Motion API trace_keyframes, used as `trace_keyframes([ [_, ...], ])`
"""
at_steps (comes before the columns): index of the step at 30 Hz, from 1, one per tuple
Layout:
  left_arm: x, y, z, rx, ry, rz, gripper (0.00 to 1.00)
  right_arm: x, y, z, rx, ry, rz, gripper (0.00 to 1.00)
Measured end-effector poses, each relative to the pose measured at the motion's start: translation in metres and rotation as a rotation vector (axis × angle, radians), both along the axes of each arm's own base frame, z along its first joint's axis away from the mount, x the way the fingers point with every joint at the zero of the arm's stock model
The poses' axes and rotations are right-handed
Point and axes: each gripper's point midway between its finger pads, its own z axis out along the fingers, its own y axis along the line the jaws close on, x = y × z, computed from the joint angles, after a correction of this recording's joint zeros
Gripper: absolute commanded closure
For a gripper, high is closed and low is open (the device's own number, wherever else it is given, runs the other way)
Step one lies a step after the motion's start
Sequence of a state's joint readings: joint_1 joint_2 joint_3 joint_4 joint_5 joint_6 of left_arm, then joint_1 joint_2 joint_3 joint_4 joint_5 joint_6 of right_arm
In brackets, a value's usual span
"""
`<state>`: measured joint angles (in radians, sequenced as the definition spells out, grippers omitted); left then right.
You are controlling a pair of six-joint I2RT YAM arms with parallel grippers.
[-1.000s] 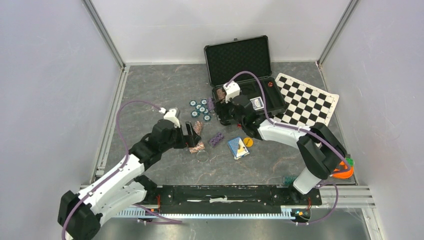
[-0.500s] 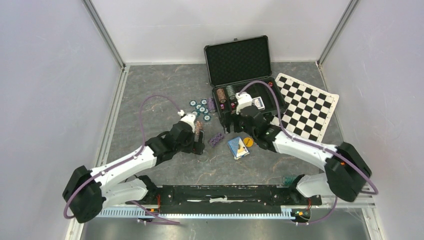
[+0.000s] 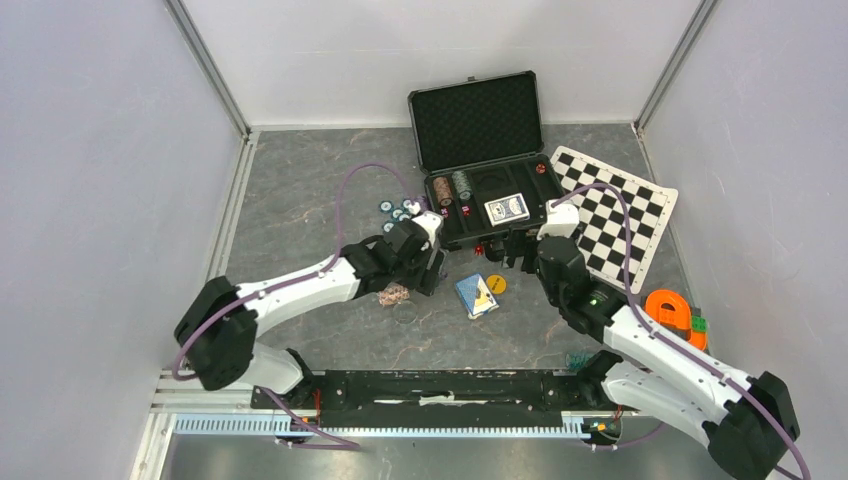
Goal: Pack up texas hold em set
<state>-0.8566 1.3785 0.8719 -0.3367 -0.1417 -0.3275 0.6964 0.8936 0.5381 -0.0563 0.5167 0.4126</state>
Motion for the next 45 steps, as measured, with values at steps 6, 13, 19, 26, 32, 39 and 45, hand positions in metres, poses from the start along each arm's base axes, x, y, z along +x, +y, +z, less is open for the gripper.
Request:
trace_keyframes([
  [6,0.006,-0.017,-0.024,0.056,0.056,-0.059,0.26,-0.001,-0.018,0.001,-0.020,-0.009,-0.039,0.02],
  [13,0.012,-0.026,-0.048,0.109,0.102,-0.074,0.34,-0.008,-0.023,-0.015,-0.041,0.021,-0.032,0.02],
  [19,0.013,-0.028,-0.064,0.148,0.145,-0.082,0.64,-0.012,-0.021,-0.022,-0.031,0.033,-0.010,0.02],
  [26,0.009,-0.026,-0.060,0.118,0.130,-0.087,0.76,-0.017,0.009,-0.022,0.066,0.054,0.118,0.07],
  [32,0.001,-0.031,-0.016,-0.115,0.109,-0.081,0.76,-0.034,0.055,-0.031,0.285,0.075,0.310,0.08],
  [39,0.007,-0.060,0.032,-0.515,0.144,-0.087,0.76,-0.051,0.091,-0.009,0.530,0.025,0.478,0.08],
  [45,-0.008,-0.073,0.049,-0.743,0.255,-0.112,0.75,-0.057,0.092,0.022,0.687,-0.076,0.497,0.10],
])
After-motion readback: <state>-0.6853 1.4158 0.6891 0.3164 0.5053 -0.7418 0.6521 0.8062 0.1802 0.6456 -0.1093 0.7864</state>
